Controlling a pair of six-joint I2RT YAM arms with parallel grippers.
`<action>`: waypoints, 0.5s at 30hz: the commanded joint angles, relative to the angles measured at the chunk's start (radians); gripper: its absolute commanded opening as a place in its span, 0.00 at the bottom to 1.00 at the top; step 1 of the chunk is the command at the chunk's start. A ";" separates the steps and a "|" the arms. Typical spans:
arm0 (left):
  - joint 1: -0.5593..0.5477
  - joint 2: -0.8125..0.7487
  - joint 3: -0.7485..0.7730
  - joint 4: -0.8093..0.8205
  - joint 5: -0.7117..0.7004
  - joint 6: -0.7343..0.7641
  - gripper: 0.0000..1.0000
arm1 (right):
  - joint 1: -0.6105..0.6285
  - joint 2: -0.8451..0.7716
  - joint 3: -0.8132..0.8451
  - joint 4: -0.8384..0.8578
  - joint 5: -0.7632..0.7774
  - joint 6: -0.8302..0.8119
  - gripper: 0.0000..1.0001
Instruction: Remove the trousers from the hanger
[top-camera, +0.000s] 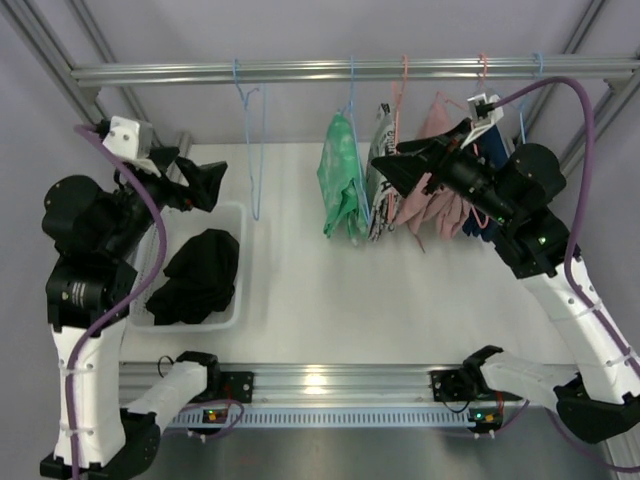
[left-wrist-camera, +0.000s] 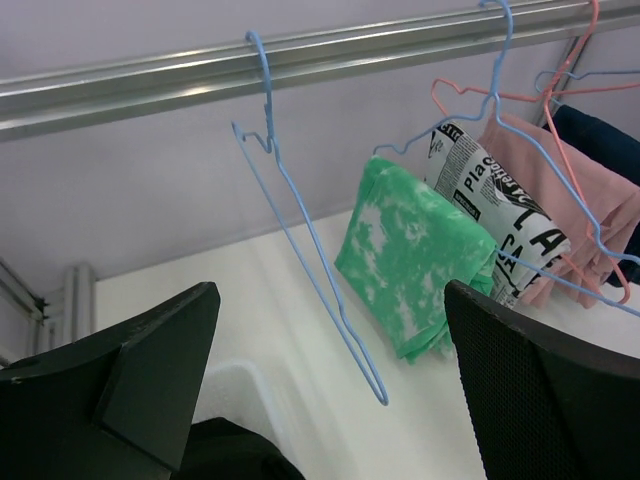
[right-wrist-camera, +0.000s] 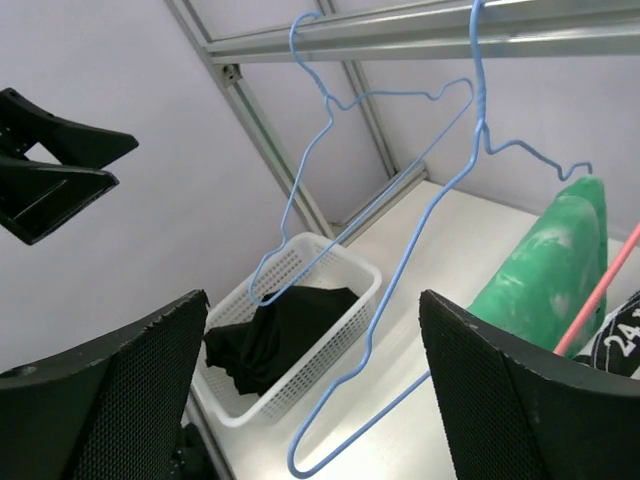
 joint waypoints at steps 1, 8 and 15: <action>0.004 0.001 -0.071 0.007 -0.010 0.099 0.99 | -0.054 0.053 0.001 0.014 -0.148 0.041 0.84; 0.004 -0.024 -0.096 -0.004 -0.006 0.072 0.99 | -0.090 0.248 0.115 0.060 -0.314 0.139 0.72; 0.004 -0.025 -0.081 -0.006 -0.013 0.070 0.99 | -0.102 0.378 0.139 0.141 -0.325 0.253 0.70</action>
